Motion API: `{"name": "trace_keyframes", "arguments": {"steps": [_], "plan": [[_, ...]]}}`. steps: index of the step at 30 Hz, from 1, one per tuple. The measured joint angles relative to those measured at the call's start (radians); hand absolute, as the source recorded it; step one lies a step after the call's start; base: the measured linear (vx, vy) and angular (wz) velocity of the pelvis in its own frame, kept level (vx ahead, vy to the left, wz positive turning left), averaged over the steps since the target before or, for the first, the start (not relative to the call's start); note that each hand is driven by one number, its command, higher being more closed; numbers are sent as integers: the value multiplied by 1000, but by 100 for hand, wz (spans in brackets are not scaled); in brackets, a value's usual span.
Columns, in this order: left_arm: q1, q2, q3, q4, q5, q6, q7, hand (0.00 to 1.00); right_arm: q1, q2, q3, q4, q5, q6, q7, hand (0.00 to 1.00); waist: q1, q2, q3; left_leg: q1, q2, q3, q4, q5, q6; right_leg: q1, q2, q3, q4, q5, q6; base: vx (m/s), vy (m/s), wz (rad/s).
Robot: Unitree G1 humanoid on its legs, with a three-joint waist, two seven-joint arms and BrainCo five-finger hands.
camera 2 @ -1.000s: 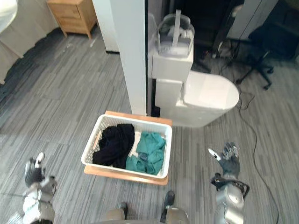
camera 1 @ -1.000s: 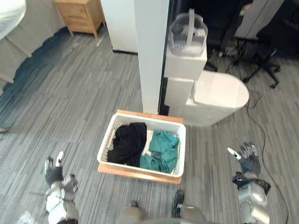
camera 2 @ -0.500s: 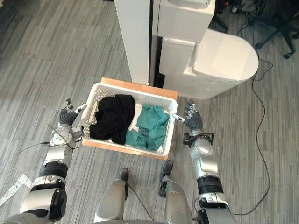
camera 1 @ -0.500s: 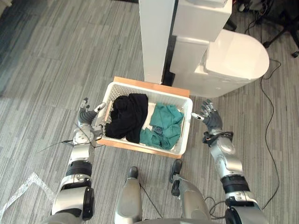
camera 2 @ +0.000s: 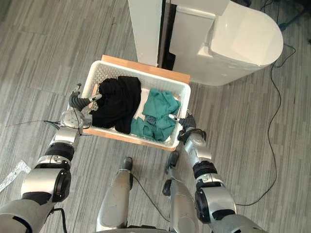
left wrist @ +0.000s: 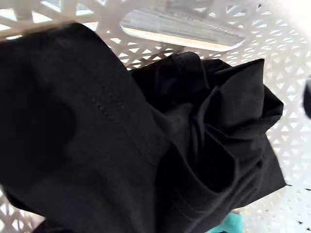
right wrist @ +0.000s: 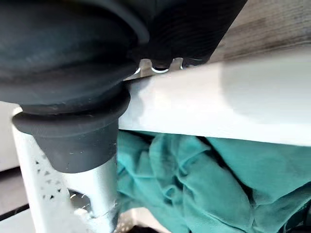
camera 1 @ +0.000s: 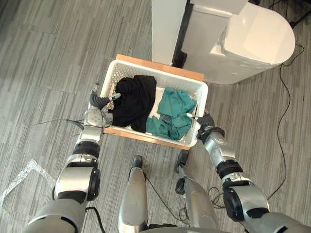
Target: Pick up the laundry basket with both hands and put the clothes into the washing machine.
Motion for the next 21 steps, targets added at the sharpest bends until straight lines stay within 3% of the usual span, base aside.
{"name": "trace_keyframes", "arguments": {"steps": [4, 16, 17, 18, 21], "plan": [[-53, 12, 0, 10, 3, 14, 5, 0, -53, -1, -12, 33, 9, -6, 1, 0, -3, -16, 8, -41, -3, -6, 21, 0, 0, -22, -2, -3, -15, 10, 14, -75, 30, 2], [-185, 59, -30, 35, 57, 48, 17, 0, -226, -30, -14, 70, 15, -29, 0, 0, -25, -17, 9, -175, 4, 1, 80, 4, -3, -124, -4, -15, -18, 29, 42, -53, 8, -2], [-190, 61, -30, 34, 75, 57, 17, 100, -234, -30, -13, 70, 15, -29, 0, 0, -25, -17, 9, -179, 6, 7, 80, 4, -3, -130, -5, -14, -19, 29, 43, -19, 2, -11], [-196, 67, -30, 34, 82, 61, 16, 100, -244, -30, -10, 68, 15, -29, 1, 100, -25, -17, 9, -184, 8, 12, 81, 4, -3, -137, -5, -14, -19, 30, 43, -18, 0, -11], [-206, 70, -31, 34, 114, 78, 16, 100, -259, -32, -1, 70, 14, -28, 1, 100, -26, -17, 9, -188, 12, 18, 82, 4, -3, -140, -4, -15, -27, 36, 51, -12, -1, -8]]}}
